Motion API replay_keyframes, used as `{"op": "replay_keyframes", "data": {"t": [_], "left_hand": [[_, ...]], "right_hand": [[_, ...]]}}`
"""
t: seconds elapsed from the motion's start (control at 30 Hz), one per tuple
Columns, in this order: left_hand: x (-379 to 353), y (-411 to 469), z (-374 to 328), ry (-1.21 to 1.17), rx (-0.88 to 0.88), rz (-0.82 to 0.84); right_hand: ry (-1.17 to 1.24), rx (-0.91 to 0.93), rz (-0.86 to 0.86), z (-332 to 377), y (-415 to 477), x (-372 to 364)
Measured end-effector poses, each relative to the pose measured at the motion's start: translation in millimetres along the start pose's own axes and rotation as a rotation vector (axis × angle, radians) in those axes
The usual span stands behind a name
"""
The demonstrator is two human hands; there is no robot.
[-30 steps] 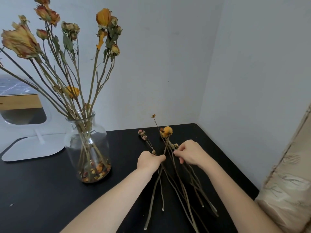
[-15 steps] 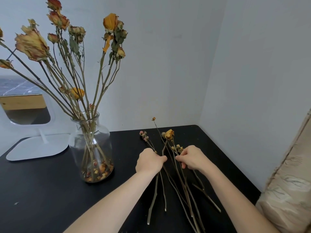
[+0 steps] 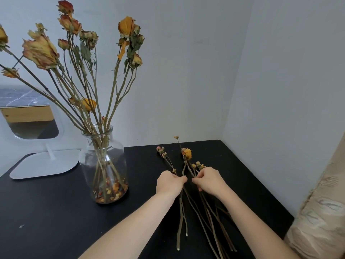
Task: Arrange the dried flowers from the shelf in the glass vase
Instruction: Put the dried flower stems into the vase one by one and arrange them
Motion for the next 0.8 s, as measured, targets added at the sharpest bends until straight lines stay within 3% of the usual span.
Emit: {"op": "replay_keyframes", "data": {"t": [0.3,0.6,0.8], "left_hand": [[4,0,2,-0.04,-0.012,0.007],[11,-1,12,-0.05,0.079,0.018],[22,-6,10,-0.094,0.034,0.012]], "right_hand": [[-0.015,-0.061,0.006,-2,2,-3],[0.192,-0.024,-0.064,2,-2,19],[0.152,-0.122,-0.041,-9,2,20]]}}
Point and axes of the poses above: each hand's wrist, its own y-axis towards the middle knuckle, its own x-axis out of the back of the hand, z = x × y, the point moved 7 cm from there along y, towards the middle knuckle, and after that the axes turned 3 degrees about y, right-handed, at the moved point
